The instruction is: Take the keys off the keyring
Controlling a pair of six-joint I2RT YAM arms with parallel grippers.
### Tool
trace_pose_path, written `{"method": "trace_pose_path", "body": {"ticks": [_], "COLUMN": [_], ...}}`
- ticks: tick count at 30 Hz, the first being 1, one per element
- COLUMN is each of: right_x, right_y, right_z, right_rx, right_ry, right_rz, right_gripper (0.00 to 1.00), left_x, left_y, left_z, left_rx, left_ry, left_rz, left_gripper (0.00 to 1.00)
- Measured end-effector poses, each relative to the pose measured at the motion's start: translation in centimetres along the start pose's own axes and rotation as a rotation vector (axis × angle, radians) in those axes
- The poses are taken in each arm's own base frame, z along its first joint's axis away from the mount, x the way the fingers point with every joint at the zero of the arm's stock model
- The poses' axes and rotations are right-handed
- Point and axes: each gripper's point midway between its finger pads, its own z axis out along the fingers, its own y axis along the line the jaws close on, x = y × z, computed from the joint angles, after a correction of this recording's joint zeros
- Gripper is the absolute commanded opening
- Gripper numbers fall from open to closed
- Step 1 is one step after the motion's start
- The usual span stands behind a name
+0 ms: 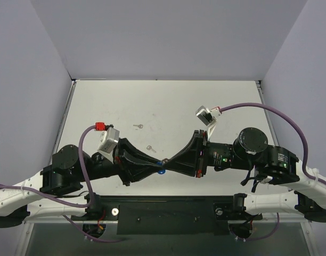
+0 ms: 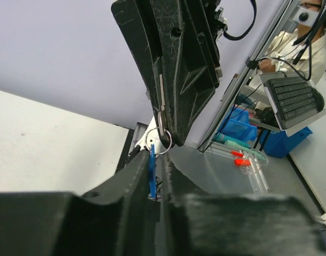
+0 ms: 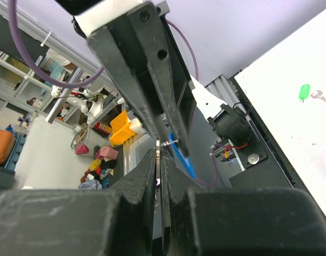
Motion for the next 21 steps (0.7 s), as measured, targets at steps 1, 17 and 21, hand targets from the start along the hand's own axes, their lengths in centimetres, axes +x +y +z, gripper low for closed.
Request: {"method": "trace_pose_path", "body": {"ticks": [1,17,21], "right_x": [0.0,1.0,0.6], "right_y": [0.0,-0.9,-0.6], "right_z": [0.0,0.4,0.3], "right_rx": [0.002,0.046,0.039], "right_ry": [0.003,0.05,0.043], "right_rz": [0.001,0.012,0.011], "right_gripper": [0.0,0.0,0.0], "left_x": [0.0,0.2,-0.1], "left_y": [0.1,0.9,0.9], "left_z": [-0.1,0.0,-0.8], "left_rx": [-0.004,-0.036,-0.031], "left_ry": [-0.001,0.018,0.002], "left_rz": [-0.001,0.078,0.12], "left_gripper": [0.58,0.8,0.79]}}
